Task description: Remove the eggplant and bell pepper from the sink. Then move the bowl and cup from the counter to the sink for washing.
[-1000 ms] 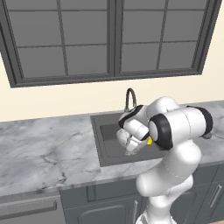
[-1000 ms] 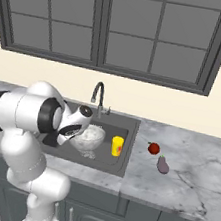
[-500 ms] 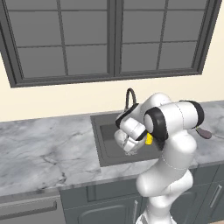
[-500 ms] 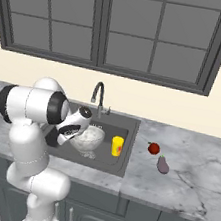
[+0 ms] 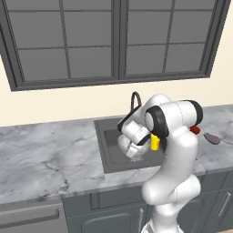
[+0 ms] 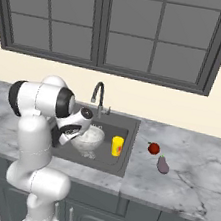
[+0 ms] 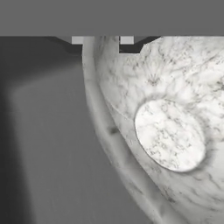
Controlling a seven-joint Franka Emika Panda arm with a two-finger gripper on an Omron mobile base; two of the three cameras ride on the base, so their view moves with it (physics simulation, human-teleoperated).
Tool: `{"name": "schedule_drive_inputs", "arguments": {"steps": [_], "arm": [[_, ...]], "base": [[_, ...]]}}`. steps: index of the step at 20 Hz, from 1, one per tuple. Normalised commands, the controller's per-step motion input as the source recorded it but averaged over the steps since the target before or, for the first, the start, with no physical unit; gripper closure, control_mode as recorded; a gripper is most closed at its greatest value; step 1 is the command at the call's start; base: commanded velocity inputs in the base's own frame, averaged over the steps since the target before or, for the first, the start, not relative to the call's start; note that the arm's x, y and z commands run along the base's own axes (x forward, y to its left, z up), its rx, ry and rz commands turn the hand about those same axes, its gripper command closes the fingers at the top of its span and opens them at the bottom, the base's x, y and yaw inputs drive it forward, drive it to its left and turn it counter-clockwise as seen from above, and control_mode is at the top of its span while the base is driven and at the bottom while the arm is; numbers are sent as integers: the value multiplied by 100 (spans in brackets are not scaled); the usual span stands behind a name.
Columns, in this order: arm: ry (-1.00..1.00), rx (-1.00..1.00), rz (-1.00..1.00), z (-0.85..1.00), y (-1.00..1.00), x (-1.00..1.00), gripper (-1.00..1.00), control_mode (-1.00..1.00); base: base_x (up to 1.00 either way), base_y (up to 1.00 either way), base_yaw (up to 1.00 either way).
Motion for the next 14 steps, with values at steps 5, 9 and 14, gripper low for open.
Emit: {"name": "schedule_drive_inputs", "arguments": {"steps": [5, 9, 14], "arm": [[0, 0, -2, -22, 7, 17, 100, -100], [0, 0, -2, -15, 4, 21, 100, -100], [0, 0, -2, -13, 2, 22, 100, -100]], "base": [[0, 0, 0], [0, 0, 0], [0, 0, 0]]}}
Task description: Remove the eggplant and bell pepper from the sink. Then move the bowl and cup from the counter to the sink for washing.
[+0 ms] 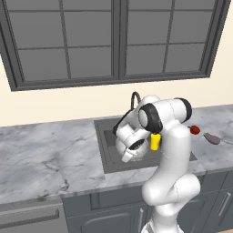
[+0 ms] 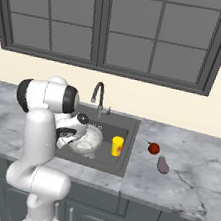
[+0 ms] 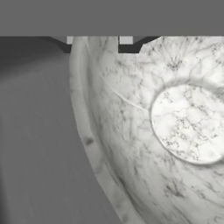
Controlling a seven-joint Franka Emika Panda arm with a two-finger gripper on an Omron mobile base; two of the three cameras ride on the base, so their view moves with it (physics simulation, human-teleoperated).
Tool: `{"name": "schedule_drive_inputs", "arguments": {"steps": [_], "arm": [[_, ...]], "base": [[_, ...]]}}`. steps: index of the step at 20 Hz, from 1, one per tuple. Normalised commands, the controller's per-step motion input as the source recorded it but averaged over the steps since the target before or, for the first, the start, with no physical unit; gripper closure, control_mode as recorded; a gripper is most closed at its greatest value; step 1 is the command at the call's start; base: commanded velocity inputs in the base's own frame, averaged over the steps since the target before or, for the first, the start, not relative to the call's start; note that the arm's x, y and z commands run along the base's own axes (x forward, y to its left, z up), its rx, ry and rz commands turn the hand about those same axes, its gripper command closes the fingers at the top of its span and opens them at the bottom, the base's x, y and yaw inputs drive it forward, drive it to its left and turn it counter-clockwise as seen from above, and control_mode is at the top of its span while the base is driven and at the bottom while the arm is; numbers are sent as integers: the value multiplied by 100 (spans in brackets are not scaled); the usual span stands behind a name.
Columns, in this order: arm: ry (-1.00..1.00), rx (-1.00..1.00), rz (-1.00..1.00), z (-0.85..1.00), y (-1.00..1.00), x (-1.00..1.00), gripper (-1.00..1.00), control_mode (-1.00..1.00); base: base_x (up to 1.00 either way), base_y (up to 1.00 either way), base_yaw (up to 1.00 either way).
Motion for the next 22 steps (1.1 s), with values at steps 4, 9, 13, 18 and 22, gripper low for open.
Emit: {"name": "schedule_drive_inputs", "arguments": {"steps": [4, 9, 13, 18, 22], "arm": [[0, 0, -3, -11, 0, 17, 100, -100], [0, 0, -2, -4, 0, 13, 100, -100], [0, 0, -2, 0, 0, 12, 100, -100], [0, 0, -2, 0, 0, 9, 100, -100], [0, 0, -1, 0, 0, 10, 100, -100]], "base": [[0, 0, 0], [0, 0, 0], [0, 0, 0], [0, 0, 0], [0, 0, 0]]}}
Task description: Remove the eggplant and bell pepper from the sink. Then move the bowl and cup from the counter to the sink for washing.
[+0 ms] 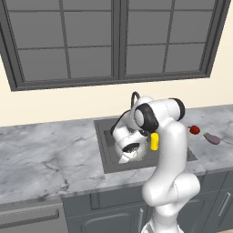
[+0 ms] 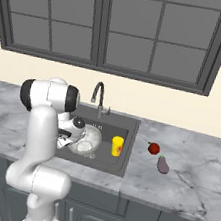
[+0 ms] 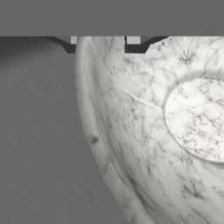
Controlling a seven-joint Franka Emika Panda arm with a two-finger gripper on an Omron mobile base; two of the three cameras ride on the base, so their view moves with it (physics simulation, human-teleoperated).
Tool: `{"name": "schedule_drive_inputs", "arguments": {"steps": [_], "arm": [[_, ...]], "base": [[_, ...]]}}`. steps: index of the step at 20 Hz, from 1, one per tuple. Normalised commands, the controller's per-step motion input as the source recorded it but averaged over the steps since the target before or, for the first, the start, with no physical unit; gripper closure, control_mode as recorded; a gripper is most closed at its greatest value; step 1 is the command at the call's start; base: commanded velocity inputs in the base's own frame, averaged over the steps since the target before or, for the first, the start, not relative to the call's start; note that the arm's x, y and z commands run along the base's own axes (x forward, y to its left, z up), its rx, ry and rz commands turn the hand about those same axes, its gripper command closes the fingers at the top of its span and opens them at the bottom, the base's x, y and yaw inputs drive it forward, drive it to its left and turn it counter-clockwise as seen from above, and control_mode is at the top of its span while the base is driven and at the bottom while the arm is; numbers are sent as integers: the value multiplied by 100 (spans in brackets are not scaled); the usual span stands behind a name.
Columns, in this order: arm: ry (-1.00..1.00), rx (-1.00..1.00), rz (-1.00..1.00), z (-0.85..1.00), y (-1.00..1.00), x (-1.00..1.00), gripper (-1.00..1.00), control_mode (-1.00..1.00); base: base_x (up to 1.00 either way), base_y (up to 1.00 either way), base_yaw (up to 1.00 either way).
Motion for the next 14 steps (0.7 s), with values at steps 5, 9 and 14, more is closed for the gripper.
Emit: {"name": "schedule_drive_inputs", "arguments": {"steps": [5, 9, 14], "arm": [[0, 0, -1, 0, 0, 9, 100, -100], [0, 0, -1, 0, 0, 10, -100, -100], [0, 0, 0, 4, 0, 8, -100, -100]], "base": [[0, 0, 0], [0, 0, 0], [0, 0, 0]]}}
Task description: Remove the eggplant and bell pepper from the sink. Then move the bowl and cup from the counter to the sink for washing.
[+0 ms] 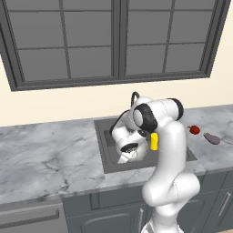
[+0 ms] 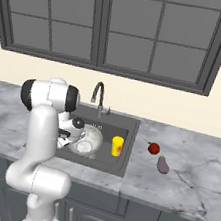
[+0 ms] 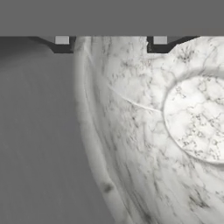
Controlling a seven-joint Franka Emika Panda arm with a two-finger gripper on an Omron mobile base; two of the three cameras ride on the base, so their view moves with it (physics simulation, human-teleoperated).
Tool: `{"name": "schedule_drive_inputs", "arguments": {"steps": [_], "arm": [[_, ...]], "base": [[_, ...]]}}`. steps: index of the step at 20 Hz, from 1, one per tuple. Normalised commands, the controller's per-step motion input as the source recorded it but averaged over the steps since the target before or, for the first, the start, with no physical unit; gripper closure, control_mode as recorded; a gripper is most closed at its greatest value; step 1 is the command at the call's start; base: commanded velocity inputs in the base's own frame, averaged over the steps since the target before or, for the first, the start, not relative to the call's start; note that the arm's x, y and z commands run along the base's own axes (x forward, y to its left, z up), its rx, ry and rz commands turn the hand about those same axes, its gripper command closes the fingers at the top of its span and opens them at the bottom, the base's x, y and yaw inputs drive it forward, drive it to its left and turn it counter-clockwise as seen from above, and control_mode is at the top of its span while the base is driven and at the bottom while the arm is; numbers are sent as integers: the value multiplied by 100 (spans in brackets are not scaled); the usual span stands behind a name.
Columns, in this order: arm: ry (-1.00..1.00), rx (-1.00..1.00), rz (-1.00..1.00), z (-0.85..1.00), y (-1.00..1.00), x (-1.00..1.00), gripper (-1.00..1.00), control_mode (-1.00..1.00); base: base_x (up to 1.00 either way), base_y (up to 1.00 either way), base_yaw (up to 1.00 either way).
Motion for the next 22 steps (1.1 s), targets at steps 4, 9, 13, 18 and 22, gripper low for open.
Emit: {"name": "schedule_drive_inputs", "arguments": {"steps": [4, 9, 13, 18, 22], "arm": [[-1, 0, 0, 10, 0, 4, -100, -100], [-5, 0, 0, 17, 0, 0, -100, -100], [-4, 0, -1, 21, 0, 0, -100, -100], [0, 0, -6, 23, 0, 0, -100, -100], [0, 0, -9, 25, 0, 0, -100, -100]], "base": [[0, 0, 0], [0, 0, 0], [0, 0, 0], [0, 0, 0], [0, 0, 0]]}}
